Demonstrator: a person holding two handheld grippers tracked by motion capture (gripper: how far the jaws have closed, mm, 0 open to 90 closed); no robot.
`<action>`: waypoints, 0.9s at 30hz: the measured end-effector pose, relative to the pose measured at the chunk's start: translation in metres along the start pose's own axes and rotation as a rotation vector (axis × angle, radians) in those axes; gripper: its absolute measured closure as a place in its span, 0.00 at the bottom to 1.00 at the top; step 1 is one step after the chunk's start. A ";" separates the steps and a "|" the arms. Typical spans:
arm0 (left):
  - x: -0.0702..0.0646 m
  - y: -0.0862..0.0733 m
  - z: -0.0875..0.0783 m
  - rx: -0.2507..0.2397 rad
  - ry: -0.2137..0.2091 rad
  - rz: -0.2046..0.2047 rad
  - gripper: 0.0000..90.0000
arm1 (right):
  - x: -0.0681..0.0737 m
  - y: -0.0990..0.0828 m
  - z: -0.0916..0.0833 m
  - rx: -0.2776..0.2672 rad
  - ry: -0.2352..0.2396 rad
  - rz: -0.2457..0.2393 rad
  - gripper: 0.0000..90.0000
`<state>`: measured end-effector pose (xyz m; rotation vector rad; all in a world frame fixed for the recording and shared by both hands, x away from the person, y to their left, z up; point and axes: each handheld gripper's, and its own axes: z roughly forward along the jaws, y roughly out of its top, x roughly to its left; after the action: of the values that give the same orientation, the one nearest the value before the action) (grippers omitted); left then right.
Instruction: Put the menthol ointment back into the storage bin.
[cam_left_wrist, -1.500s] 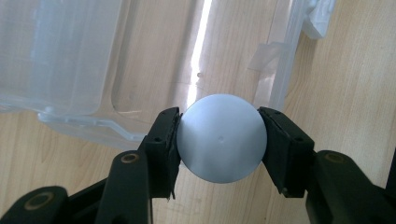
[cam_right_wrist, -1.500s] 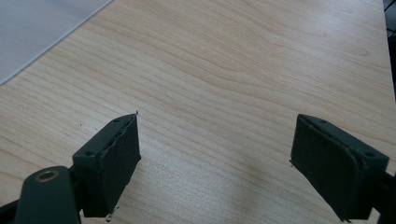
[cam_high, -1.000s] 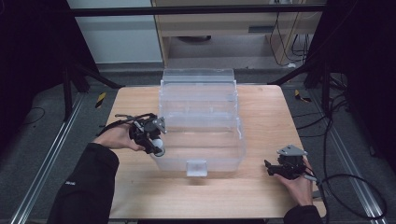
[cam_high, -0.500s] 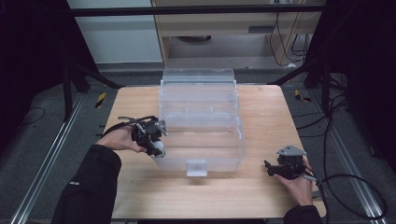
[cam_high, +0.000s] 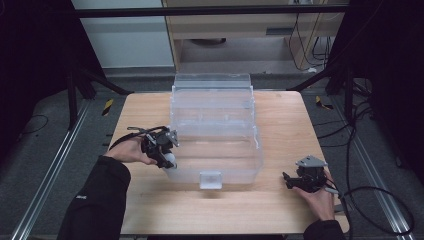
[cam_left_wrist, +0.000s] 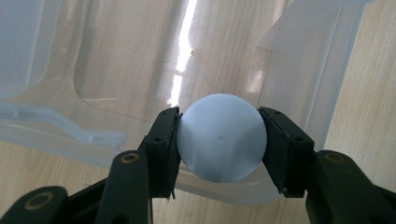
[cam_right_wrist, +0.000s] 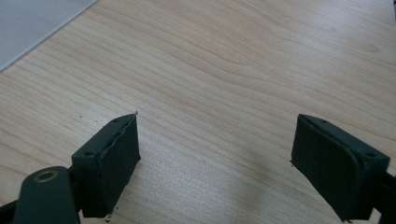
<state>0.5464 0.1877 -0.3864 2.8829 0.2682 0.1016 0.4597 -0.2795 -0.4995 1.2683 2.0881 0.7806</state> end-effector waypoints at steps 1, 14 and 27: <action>0.000 0.000 0.001 0.002 0.000 0.001 0.56 | 0.000 0.000 0.000 0.000 0.000 0.000 0.17; 0.000 0.002 0.008 0.026 -0.007 0.005 0.56 | 0.000 0.000 0.000 0.006 0.001 0.000 0.17; 0.000 0.002 0.011 0.035 -0.006 0.018 0.55 | 0.000 0.000 0.000 0.006 0.003 -0.002 0.16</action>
<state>0.5482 0.1830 -0.3969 2.9200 0.2454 0.0924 0.4597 -0.2794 -0.4997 1.2692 2.0953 0.7760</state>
